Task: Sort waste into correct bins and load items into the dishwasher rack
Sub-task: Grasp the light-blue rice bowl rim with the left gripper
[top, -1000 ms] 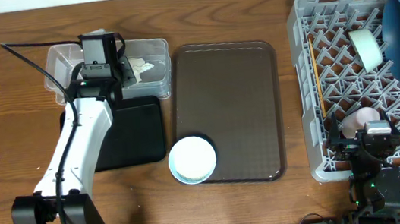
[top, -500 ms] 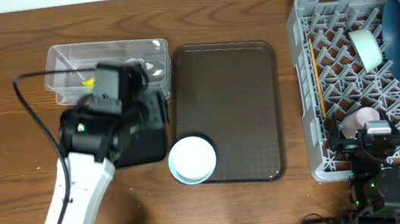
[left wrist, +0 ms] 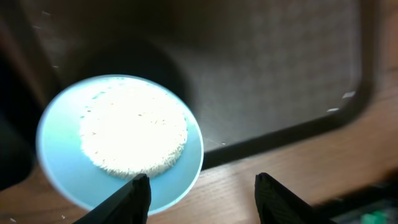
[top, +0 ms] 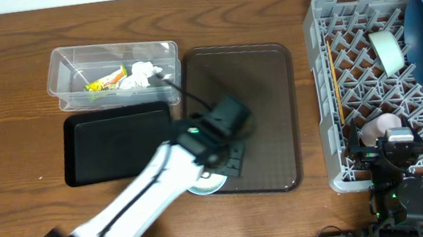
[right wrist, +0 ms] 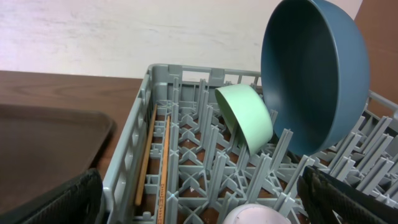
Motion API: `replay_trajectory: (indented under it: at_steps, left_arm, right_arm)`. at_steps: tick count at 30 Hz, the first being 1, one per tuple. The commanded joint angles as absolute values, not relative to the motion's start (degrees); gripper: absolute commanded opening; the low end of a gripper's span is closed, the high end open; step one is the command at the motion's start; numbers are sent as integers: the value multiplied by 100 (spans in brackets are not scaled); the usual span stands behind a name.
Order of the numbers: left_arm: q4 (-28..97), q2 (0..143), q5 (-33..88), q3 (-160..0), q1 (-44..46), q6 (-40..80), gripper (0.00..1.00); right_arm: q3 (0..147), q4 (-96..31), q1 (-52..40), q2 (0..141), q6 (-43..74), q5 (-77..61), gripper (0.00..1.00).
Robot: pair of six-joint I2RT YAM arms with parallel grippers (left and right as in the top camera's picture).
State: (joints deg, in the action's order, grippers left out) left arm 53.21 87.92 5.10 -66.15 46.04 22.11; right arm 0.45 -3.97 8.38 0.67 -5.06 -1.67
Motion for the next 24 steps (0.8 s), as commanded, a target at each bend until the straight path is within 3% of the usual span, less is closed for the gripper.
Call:
replay_trajectory:
  at_steps: [1, 7, 12, 14, 24]
  left_arm:
    - [5225, 9441, 12, -6565, 4810, 2283, 56]
    - [4967, 10350, 16, -6565, 4821, 2285, 44]
    - [4895, 10427, 16, -6582, 4818, 2285, 13]
    - [4917, 10398, 19, -6637, 4818, 2285, 6]
    - [5465, 9557, 102, -7150, 4775, 2150, 6]
  right_arm:
    - [32, -405, 821, 32, -565, -172, 99]
    - [30, -405, 821, 32, -565, -172, 99]
    - [32, -405, 821, 32, -565, -172, 99]
    - [30, -405, 819, 32, -565, -172, 99]
    - [32, -405, 821, 32, -565, -172, 99]
